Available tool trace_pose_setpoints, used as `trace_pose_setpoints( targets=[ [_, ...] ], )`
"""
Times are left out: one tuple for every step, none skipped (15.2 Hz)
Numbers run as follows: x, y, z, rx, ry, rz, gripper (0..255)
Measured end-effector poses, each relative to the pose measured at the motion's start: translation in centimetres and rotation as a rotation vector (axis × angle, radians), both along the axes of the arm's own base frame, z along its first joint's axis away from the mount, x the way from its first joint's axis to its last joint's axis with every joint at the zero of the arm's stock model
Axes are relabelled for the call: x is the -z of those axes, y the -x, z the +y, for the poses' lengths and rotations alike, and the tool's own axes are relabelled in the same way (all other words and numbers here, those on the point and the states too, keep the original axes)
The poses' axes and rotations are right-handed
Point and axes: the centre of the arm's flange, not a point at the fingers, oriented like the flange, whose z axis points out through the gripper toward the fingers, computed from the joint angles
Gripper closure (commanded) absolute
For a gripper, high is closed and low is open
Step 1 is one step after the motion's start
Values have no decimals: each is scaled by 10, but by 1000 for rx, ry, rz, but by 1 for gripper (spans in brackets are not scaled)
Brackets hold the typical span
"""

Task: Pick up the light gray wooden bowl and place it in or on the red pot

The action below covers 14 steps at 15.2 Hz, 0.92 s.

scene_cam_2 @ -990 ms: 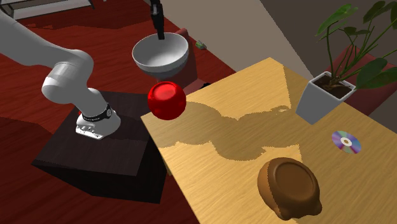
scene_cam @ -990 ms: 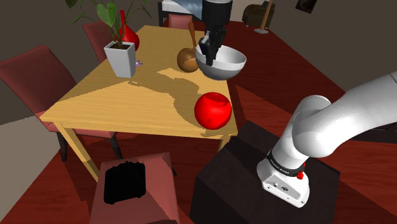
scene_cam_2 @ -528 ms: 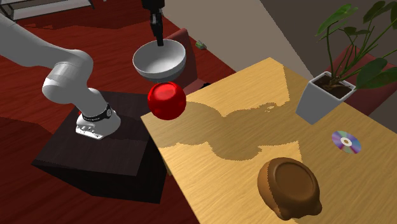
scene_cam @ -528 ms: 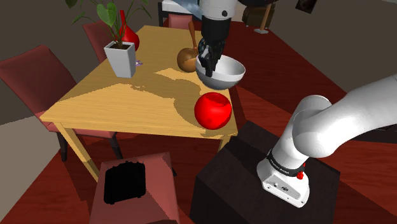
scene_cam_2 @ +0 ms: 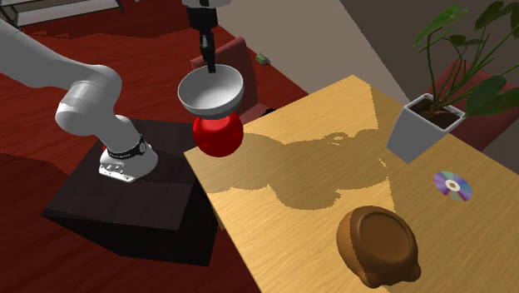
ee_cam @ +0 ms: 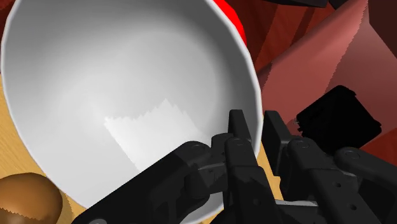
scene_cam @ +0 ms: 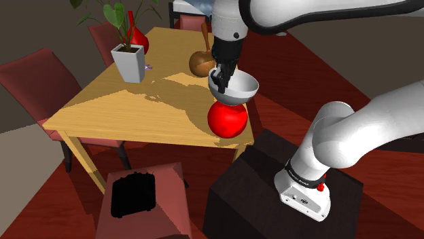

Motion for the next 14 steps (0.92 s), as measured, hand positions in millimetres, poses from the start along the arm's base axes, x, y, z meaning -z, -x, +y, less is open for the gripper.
trace_pose_setpoints(
  targets=[
    [5, 0, 0, 0, 0, 0, 255],
    [10, 1, 0, 0, 0, 0, 255],
    [15, 1, 0, 0, 0, 0, 255],
    [20, 1, 0, 0, 0, 0, 255],
    [25, 1, 0, 0, 0, 0, 255],
    [30, 1, 0, 0, 0, 0, 255],
    [34, 0, -1, 0, 0, 0, 255],
    [37, 0, -1, 0, 0, -1, 255],
    [38, 1, 0, 0, 0, -1, 255],
    [39, 0, 0, 0, 0, -1, 255],
    [39, 1, 0, -1, -1, -2, 255],
    [39, 1, 0, -1, -1, -2, 255],
    [39, 1, 0, -1, -1, -2, 255],
    [39, 1, 0, -1, -1, -2, 255]
  ],
)
